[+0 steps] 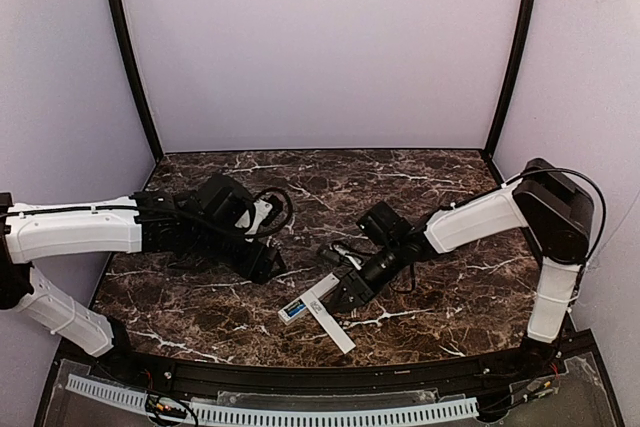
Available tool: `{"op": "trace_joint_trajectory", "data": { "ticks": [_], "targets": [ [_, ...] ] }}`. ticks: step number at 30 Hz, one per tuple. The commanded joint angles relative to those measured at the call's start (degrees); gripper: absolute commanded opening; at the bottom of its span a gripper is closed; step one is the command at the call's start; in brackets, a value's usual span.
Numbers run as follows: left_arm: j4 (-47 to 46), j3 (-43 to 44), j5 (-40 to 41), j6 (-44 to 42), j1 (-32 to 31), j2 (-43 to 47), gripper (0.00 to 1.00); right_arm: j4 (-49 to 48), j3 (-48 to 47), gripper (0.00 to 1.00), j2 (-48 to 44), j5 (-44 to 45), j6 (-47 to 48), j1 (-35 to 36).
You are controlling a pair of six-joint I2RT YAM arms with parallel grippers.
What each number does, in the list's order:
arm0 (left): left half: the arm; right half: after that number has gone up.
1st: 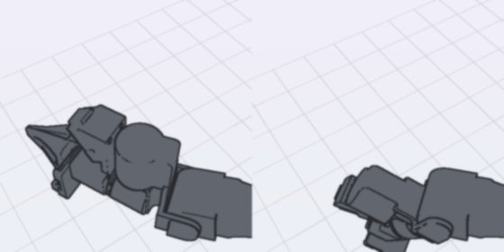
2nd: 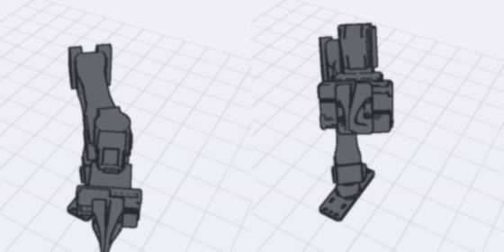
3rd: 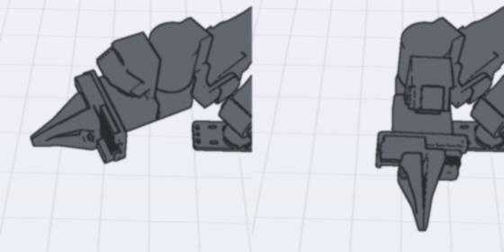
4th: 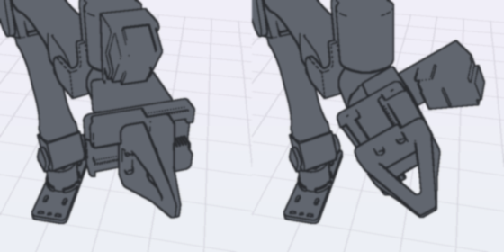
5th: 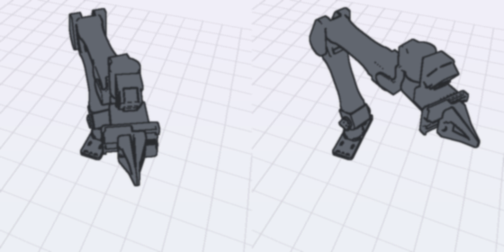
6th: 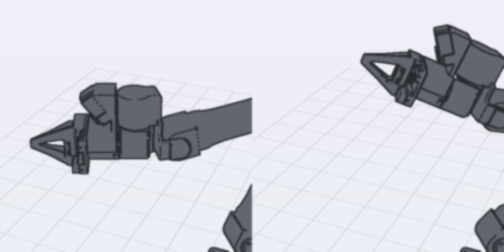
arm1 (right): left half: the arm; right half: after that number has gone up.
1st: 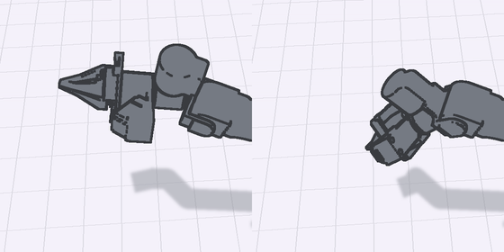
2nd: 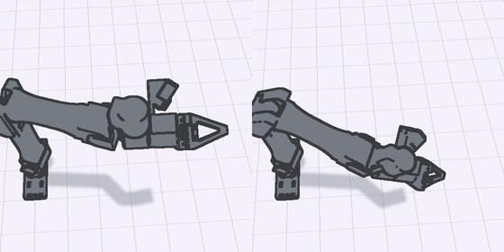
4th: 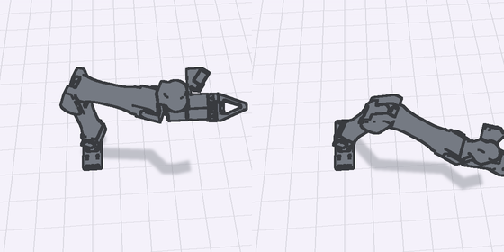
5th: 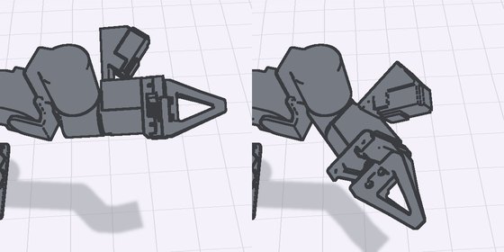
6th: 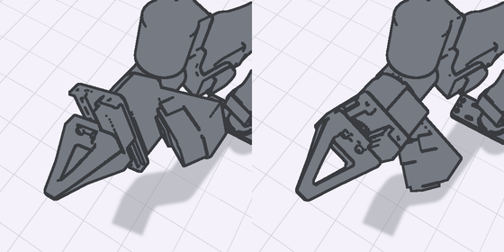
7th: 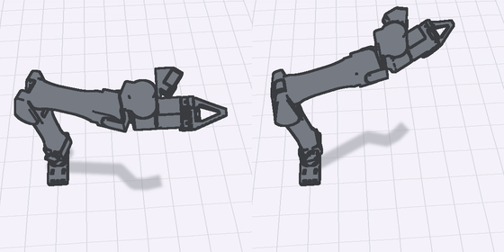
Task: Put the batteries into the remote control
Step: Pick up the battery cover at the center of the board.
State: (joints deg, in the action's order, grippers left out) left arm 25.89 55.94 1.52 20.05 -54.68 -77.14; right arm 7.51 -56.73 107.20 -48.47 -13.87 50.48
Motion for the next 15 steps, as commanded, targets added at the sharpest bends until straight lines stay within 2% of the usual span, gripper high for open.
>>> {"op": "trace_joint_trajectory", "data": {
  "ticks": [1,9,12,15],
  "targets": [
    [-3.92,-3.94,-3.06,2.1,1.4,2.28,0.71,-1.26,-1.19,0.35,3.05,2.22,-1.03,1.37],
    [-6.29,-7.24,-3.4,3.32,1.73,2.21,0.71,-5.34,-1.39,0.31,6.49,0.46,-3.63,2.34],
    [-8.28,-9.45,-4.01,4.41,2.12,2.72,0.7,-8.02,-0.95,0.24,7.8,-1.58,-5.36,2.34],
    [-10.49,-12.57,-4.41,5.63,2.76,4.01,0.69,-10.5,-0.58,0.1,8.49,-3.24,-6.9,2.27]
  ]
}}
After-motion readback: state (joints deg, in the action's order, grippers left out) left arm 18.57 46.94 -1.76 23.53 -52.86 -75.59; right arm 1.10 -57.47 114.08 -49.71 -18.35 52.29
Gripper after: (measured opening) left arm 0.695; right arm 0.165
